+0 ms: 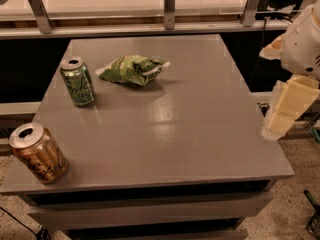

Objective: Pick orange can

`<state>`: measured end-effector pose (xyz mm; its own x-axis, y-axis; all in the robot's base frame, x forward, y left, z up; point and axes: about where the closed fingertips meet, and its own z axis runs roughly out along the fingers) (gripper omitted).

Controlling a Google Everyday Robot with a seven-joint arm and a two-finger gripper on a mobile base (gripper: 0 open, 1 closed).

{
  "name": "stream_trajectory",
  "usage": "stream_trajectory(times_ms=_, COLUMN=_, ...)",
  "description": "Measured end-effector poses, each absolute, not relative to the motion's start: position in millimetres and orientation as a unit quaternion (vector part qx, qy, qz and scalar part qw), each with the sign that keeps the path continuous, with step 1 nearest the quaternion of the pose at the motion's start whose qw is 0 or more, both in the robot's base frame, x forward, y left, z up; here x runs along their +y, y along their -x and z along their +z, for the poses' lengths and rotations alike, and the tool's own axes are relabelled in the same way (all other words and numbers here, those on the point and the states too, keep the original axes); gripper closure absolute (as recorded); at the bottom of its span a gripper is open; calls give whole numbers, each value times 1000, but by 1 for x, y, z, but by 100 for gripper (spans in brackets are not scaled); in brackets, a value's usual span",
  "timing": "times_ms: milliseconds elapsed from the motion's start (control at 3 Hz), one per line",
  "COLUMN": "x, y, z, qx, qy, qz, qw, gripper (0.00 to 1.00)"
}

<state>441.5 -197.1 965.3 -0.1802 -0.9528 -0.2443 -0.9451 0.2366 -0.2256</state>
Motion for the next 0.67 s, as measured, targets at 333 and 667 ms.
stream_trajectory(times_ms=333, x=-140, y=-437, z=941, qx=725, qy=659, qz=38, qw=194, gripper=0)
stream_trajectory(times_ms=667, x=-71, y=-426, z=915, qx=679, qy=693, qz=96, qw=222, gripper=0)
